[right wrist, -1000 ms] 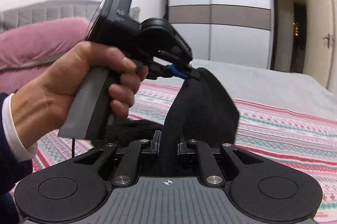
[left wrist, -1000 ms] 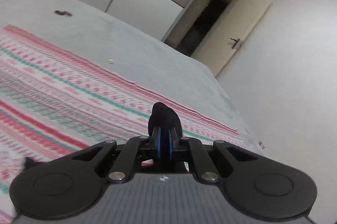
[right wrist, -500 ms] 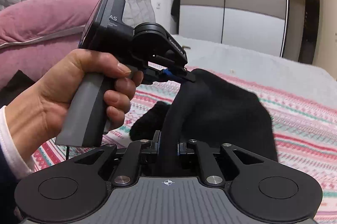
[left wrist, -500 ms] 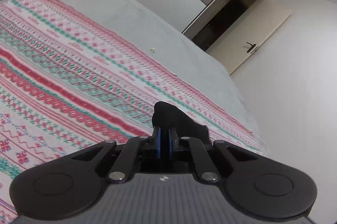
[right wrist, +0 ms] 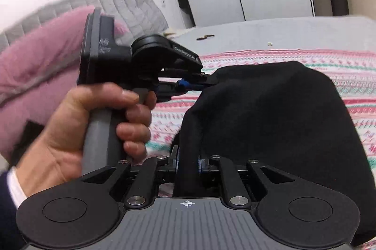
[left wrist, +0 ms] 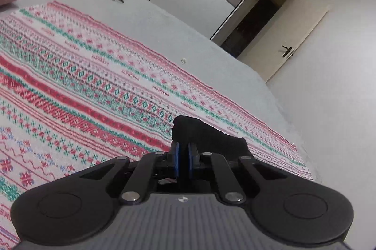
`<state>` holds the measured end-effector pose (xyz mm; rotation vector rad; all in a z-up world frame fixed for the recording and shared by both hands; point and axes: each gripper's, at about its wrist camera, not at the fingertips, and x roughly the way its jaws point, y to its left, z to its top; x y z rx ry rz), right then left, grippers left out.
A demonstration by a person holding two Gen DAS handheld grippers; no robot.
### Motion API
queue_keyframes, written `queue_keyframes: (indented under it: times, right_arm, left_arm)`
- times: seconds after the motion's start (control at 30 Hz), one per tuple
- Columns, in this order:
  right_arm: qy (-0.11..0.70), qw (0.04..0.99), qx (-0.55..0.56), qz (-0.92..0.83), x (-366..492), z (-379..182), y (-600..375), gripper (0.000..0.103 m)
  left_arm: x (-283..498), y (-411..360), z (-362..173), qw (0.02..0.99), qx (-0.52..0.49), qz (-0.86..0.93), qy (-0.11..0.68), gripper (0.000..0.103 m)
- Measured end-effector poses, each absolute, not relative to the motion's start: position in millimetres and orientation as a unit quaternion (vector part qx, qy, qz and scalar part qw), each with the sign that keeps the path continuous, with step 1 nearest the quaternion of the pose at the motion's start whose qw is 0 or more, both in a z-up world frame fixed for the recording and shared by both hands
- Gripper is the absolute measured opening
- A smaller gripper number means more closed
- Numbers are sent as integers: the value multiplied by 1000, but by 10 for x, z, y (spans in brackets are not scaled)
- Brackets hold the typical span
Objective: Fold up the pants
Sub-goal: 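Lower the folded pants onto the blanket and open both grippers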
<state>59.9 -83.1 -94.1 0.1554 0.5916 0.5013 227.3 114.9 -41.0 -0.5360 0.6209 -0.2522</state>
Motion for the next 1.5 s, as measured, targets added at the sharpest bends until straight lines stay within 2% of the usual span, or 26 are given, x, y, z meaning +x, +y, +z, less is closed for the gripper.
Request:
queue_keyframes:
  times: [0.2, 0.3, 0.37, 0.4, 0.6, 0.83, 1.1, 1.2, 1.37, 1.47, 1.5]
  right_arm:
    - [315, 906, 116, 257, 674, -1070, -894, 21]
    - [348, 884, 124, 286, 693, -969, -932, 30]
    - [387, 864, 78, 312, 702, -829, -935, 32]
    - [391, 860, 53, 324, 678, -737, -983, 32]
    - [338, 906, -6, 256, 603, -437, -1597, 33]
    - [391, 884, -36, 253, 692, -896, -1711, 34]
    - [388, 886, -86, 240, 550, -1020, -1420, 35]
    - [385, 884, -93, 249, 504, -1042, -1414, 35]
    - [378, 882, -67, 274, 543, -779, -1671, 33]
    - [363, 898, -33, 247, 679, -716, -1900, 33]
    - [371, 898, -24, 235, 729, -741, -1945, 34]
  left_arm:
    - [2284, 1100, -603, 912, -233, -92, 324, 40]
    - [2193, 1082, -524, 921, -220, -83, 310, 41]
    - [2121, 1021, -436, 931, -185, -51, 310, 48]
    - [2083, 989, -400, 934, -167, -39, 312, 54]
    - [1813, 789, -176, 949, -110, -7, 295, 59]
    - [1339, 376, 30, 956, -73, -72, 276, 59]
    - [1129, 217, -421, 947, 5, -26, 320, 59]
    - [1059, 258, -424, 949, 10, -22, 314, 60]
    - [1034, 333, -450, 947, -4, -23, 320, 61]
    - [1007, 295, -456, 946, -3, -16, 323, 72]
    - [1018, 302, -457, 946, -6, -12, 325, 80]
